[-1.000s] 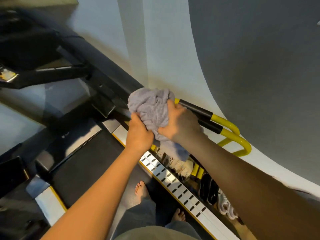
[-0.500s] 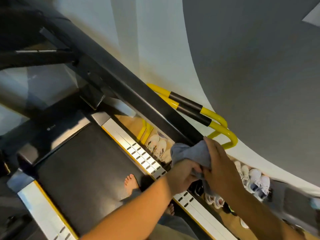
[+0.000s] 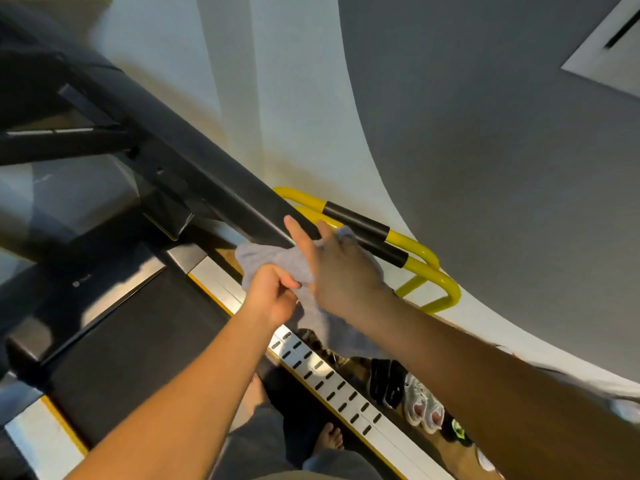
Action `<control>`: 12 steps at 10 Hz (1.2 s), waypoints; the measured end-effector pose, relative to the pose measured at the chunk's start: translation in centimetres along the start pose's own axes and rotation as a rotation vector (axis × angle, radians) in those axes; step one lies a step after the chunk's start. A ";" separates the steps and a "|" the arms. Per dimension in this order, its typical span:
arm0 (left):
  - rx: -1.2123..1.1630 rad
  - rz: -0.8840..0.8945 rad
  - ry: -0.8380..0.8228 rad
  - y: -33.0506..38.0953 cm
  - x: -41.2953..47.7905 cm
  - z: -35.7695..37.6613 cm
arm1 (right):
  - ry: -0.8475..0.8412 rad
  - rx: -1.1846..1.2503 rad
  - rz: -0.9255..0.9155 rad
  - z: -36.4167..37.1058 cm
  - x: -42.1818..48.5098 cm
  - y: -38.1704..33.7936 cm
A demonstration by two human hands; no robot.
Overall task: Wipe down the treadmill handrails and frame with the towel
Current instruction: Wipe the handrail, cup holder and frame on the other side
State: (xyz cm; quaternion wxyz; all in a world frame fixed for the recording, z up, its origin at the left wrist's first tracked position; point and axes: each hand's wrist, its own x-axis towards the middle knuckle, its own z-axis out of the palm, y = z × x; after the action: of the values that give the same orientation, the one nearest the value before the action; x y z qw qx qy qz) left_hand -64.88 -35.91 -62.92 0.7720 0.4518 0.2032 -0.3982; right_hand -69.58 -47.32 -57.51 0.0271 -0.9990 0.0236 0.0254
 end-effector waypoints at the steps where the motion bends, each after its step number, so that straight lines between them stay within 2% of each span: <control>1: -0.216 0.058 0.088 3.7 1.3 -1.5 | 0.092 0.167 -0.077 0.4 3.6 -0.7; 2: -0.315 0.135 0.022 3.6 0.2 -0.4 | 0.107 0.507 -0.090 -0.1 5.4 0.4; 3: -0.325 0.101 -0.004 0.6 -1.8 1.5 | -0.081 0.698 0.046 -0.5 6.5 2.0; 4: -0.292 -0.002 -0.048 -1.9 -3.7 3.2 | -0.118 0.751 0.127 -0.4 6.6 2.3; 5: -0.249 0.048 -0.092 -2.2 -4.7 4.8 | -0.101 0.906 0.268 0.4 5.4 2.5; 6: 0.006 0.289 0.083 -2.2 -4.6 6.3 | -0.073 0.997 0.398 2.7 4.4 4.0; 7: 0.558 0.634 0.207 -3.1 -4.8 6.7 | -0.217 0.767 0.428 5.1 2.4 6.2; 8: 0.850 0.644 0.228 -4.0 -5.5 6.9 | -0.149 0.719 0.431 2.9 -3.7 6.9; 9: 0.922 0.596 0.211 -4.1 -4.6 6.9 | 0.028 0.769 0.409 2.5 -7.8 6.3; 10: 0.882 0.527 0.220 -3.4 -4.0 7.3 | 0.195 0.649 0.337 2.9 -10.1 4.7; 12: 0.832 0.421 0.328 0.0 -1.2 6.9 | 0.187 0.220 0.241 2.8 -7.8 3.0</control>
State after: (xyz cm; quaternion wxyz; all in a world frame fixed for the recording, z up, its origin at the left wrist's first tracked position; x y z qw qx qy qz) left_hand -65.90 -41.27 -58.60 0.5475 0.8098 0.0500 -0.2046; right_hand -77.66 -49.80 -60.04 0.1306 -0.9780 0.1483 -0.0673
